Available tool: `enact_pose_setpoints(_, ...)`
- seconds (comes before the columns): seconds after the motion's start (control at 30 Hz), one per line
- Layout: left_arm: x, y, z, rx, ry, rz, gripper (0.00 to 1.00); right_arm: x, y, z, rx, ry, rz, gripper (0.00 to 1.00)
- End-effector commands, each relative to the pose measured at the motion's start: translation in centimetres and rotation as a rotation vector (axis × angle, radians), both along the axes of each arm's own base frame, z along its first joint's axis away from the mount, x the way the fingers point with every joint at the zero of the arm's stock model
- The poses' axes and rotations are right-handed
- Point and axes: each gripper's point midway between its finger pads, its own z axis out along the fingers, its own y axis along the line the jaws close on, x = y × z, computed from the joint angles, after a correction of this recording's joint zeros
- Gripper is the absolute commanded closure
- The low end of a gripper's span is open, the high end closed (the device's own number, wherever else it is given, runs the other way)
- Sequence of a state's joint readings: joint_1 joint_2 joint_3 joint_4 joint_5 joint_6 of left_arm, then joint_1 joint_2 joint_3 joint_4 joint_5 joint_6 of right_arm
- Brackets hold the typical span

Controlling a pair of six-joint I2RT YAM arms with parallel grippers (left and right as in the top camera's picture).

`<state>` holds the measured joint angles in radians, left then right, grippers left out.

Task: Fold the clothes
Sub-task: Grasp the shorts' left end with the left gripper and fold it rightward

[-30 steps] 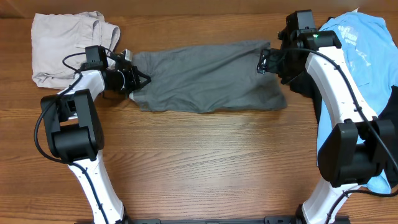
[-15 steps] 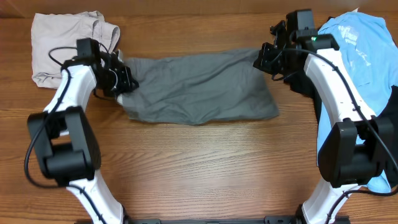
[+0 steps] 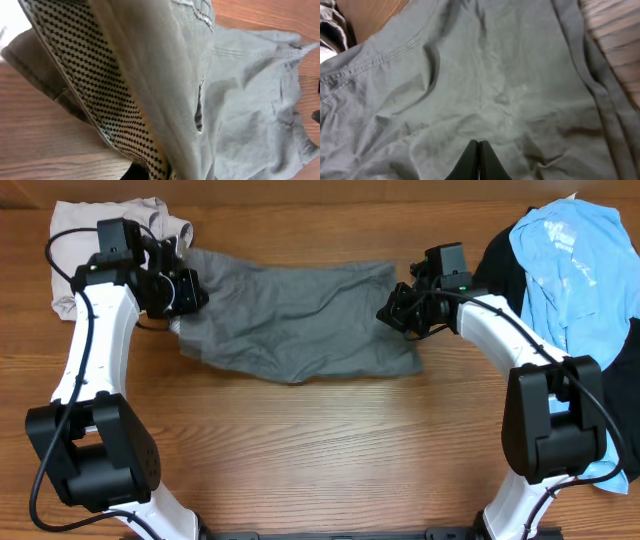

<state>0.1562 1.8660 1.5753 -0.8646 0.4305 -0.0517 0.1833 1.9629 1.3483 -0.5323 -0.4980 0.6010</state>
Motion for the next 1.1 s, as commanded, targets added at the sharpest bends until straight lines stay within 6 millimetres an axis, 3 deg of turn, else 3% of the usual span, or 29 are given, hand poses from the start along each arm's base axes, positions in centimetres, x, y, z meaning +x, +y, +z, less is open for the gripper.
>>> enact_pose_setpoints(0.0, 1.8, -0.3, 5.6, 0.036, -0.146, -0.044, 0.96, -0.3, 1.4, -2.3, 0.029, 0.08, -0.04, 0.96)
enact_pose_setpoints(0.23, 1.4, 1.0, 10.0, 0.147, -0.169, -0.046, 0.96, -1.1, 3.8, -5.0, 0.038, 0.152, -0.049, 0.96)
enact_pose_setpoints(0.53, 1.7, 2.1, 13.3, 0.228, -0.23, -0.037, 0.96, -2.6, 7.0, -6.3, -0.019, 0.182, -0.062, 0.96)
enact_pose_setpoints(0.63, 1.5, 1.9, 13.5, 0.228, -0.226, -0.046, 0.96, -3.0, 8.2, -7.0, -0.013, 0.193, -0.055, 0.96)
enact_pose_setpoints(0.83, 1.1, 0.4, 12.5, 0.262, -0.186, -0.084, 0.96, -2.9, 8.7, -6.8, 0.002, 0.181, -0.042, 0.96)
enact_pose_setpoints(1.07, 1.1, -5.0, 11.4, 0.334, -0.175, -0.182, 0.96, -2.4, 8.5, -6.3, 0.035, 0.174, -0.036, 0.96)
